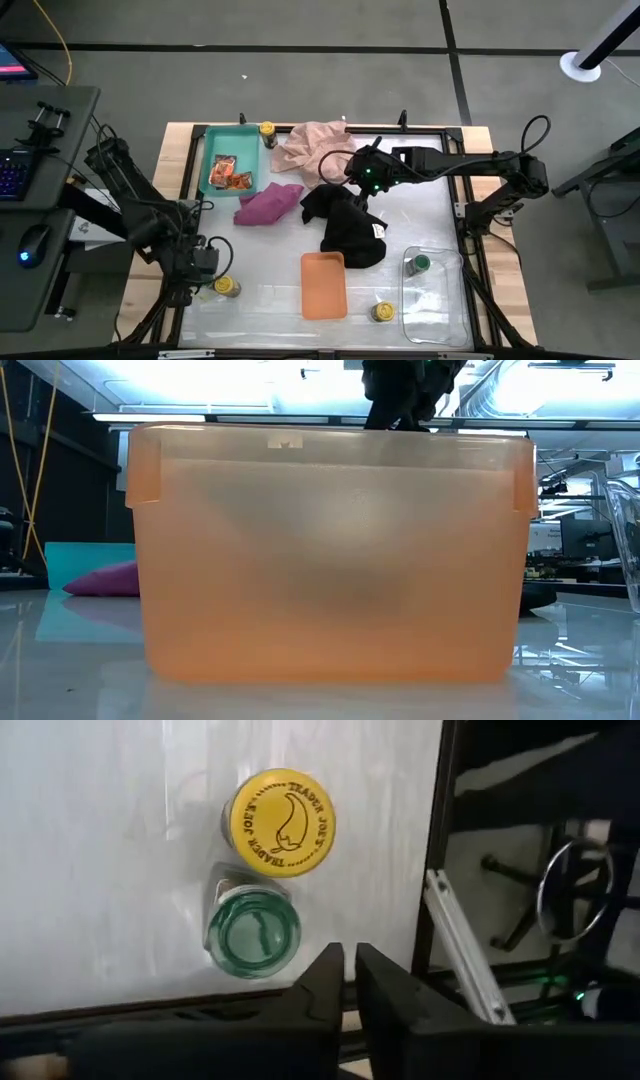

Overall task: Sort spices by type
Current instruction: Put the green seasoning bottle into the transparent bin

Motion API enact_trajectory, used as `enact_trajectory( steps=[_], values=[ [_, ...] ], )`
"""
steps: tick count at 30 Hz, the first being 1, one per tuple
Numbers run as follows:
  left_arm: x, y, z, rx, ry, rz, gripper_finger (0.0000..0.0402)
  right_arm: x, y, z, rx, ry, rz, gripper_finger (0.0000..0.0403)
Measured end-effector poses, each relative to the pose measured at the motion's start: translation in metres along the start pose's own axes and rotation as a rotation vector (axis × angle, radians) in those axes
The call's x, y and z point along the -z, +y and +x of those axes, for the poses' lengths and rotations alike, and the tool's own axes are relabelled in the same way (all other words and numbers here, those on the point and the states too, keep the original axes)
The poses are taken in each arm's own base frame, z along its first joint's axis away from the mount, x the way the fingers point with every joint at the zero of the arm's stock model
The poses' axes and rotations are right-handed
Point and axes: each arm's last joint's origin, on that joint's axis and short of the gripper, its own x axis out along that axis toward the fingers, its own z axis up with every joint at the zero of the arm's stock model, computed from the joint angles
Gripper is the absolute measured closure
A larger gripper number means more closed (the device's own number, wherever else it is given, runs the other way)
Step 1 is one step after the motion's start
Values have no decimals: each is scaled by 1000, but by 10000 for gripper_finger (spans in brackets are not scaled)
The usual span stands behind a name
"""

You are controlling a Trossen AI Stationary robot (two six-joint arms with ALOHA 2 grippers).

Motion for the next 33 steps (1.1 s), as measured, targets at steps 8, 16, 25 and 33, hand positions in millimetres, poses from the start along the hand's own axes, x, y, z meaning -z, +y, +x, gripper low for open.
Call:
enact_trajectory(
  steps=[8,16,25,33],
  values=[
    [2,6,1,-65,25,-4,219,-3,-2,0,80,-50,44,69],
    [10,19,22,-170,52,133,98,-5,-2,0,110,-90,94,69],
    [14,21,39,-177,20,158,87,-5,-2,0,109,-93,144,69],
    [18,21,50,-153,9,173,87,-5,-3,0,112,-94,158,69]
  ],
)
